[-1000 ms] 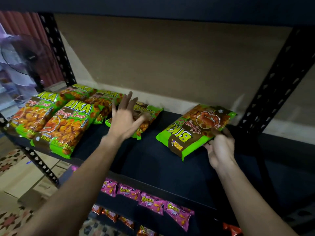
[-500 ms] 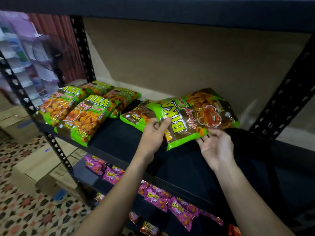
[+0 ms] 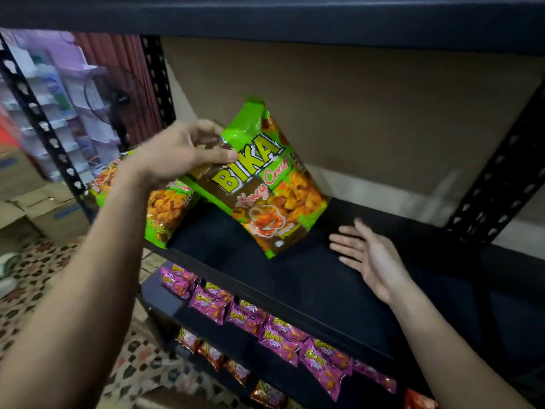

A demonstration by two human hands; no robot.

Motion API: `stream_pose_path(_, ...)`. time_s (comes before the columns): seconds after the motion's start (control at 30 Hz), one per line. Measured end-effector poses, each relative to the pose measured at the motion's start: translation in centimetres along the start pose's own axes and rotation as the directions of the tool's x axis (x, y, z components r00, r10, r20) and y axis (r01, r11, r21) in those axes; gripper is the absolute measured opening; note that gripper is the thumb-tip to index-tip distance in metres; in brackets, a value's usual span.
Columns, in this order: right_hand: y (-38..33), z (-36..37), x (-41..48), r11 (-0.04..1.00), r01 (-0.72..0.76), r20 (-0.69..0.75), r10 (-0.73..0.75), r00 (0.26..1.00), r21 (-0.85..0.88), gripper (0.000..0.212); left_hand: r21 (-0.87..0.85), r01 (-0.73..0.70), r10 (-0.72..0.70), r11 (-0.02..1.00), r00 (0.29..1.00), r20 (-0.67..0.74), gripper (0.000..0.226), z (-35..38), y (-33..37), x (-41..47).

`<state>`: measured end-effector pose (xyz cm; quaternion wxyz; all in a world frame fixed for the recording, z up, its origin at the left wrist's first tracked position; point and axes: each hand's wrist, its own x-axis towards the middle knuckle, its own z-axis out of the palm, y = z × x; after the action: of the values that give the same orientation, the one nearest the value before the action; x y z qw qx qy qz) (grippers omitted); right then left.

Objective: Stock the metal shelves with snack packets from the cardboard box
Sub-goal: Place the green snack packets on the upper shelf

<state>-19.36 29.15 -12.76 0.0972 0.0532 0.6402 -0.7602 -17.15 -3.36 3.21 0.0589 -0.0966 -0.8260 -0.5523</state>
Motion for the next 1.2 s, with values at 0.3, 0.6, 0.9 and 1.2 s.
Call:
stream_pose_path(0.3,2.2,-1.0,0.6,0.994,0.093,-0.115,-0.098,0.988,-0.050,0.020,0.758,-0.054,-0.155,0.650,0.967,0.201,0.024,-0.5,2.6,3.1)
stream_pose_path(0.6,3.6,-0.6,0.4,0.930,0.240,-0.110,-0.279,0.954,-0.280,0.020,0.968,-0.104,-0.204,0.229,0.967,0.152,0.039,3.8,-2.0,7.9)
stream_pose_path(0.9,4.2,-0.8,0.5,0.891,0.300,-0.081,-0.346,0.935,-0.341,0.021,0.913,-0.064,-0.058,0.404,0.994,0.095,0.057,8.0,-10.0,8.1)
stream_pose_path(1.2,4.3,-0.7,0.3,0.877,0.293,-0.104,-0.356,0.929,-0.380,0.024,0.772,-0.069,0.195,0.632,0.978,-0.072,0.048,8.8,-11.5,6.4)
